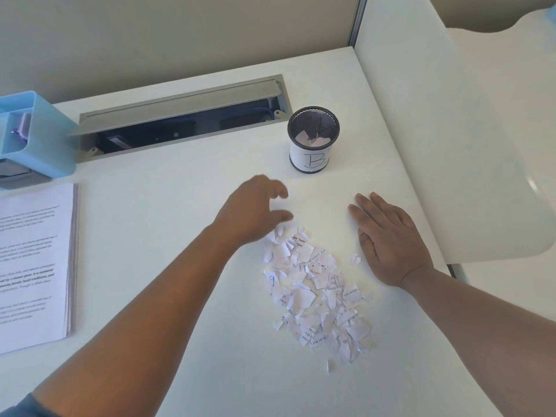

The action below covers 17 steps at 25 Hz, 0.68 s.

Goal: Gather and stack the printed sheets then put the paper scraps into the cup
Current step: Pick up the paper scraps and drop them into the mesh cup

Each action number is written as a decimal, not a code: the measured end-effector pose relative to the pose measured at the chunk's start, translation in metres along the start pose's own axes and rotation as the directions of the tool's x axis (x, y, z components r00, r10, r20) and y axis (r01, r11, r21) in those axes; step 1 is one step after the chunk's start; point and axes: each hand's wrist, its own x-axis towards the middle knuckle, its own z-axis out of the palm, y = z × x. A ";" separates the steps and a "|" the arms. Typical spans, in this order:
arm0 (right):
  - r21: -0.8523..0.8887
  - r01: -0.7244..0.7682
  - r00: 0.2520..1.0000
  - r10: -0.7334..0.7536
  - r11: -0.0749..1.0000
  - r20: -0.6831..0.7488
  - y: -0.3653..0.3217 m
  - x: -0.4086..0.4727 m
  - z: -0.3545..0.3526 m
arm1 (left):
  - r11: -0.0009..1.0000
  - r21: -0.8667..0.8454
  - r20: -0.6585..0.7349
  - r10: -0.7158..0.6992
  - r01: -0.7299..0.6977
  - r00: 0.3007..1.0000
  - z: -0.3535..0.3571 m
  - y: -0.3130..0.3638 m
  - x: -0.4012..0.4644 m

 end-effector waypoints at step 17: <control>-0.003 0.005 1.000 -0.005 1.000 -0.018 0.000 0.000 -0.001 | 0.995 -0.031 0.124 -0.089 0.093 0.988 0.040 0.001 -0.020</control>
